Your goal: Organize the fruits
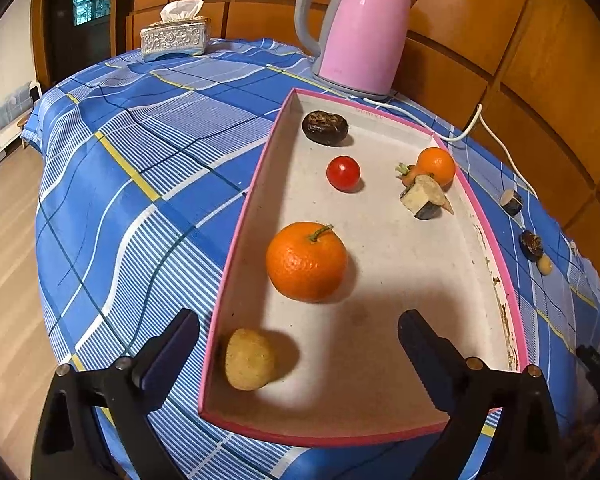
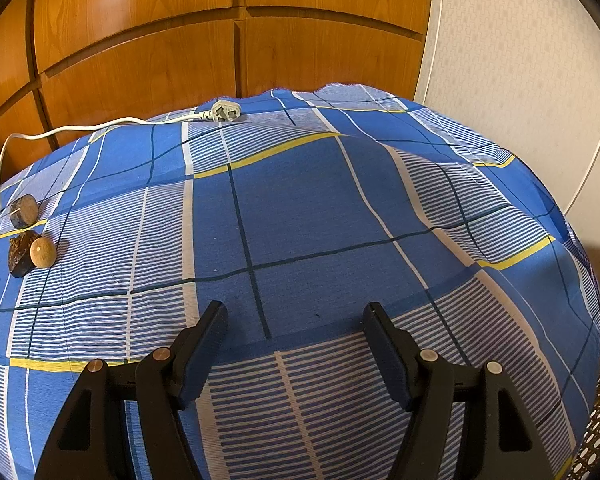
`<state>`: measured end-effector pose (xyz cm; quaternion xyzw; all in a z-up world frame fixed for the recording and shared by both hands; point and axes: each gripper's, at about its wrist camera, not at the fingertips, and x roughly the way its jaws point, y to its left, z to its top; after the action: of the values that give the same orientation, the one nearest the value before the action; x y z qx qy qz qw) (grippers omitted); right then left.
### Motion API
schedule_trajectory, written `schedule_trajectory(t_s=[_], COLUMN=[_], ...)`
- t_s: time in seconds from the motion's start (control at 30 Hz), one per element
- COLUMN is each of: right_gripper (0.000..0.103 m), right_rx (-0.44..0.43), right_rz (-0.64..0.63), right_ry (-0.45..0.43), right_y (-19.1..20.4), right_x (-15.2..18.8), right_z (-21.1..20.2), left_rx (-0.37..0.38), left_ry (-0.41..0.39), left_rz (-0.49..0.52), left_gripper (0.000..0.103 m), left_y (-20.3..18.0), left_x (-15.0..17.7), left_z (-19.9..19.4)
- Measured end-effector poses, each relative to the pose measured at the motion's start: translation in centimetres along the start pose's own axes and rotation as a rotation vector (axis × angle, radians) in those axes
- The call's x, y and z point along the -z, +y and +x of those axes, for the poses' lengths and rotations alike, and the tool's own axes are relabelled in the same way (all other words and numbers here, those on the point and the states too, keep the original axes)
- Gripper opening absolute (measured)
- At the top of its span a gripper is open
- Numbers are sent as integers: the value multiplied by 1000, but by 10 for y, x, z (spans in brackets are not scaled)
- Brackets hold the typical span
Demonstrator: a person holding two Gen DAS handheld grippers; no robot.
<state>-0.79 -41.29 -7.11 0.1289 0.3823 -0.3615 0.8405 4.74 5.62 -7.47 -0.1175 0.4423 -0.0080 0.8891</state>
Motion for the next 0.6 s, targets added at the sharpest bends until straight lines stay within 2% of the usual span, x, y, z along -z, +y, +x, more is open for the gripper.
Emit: schedule_trajectory(t_s=[0.6], right_gripper=[71], right_rx=[4], right_rz=[-7], right_ry=[28], right_y=[0], right_x=[-3], right_z=[0], left_rx=[19], left_ry=[6], left_rz=[-19], left_gripper=[101], left_y=[6], left_x=[-2], left_z=[1])
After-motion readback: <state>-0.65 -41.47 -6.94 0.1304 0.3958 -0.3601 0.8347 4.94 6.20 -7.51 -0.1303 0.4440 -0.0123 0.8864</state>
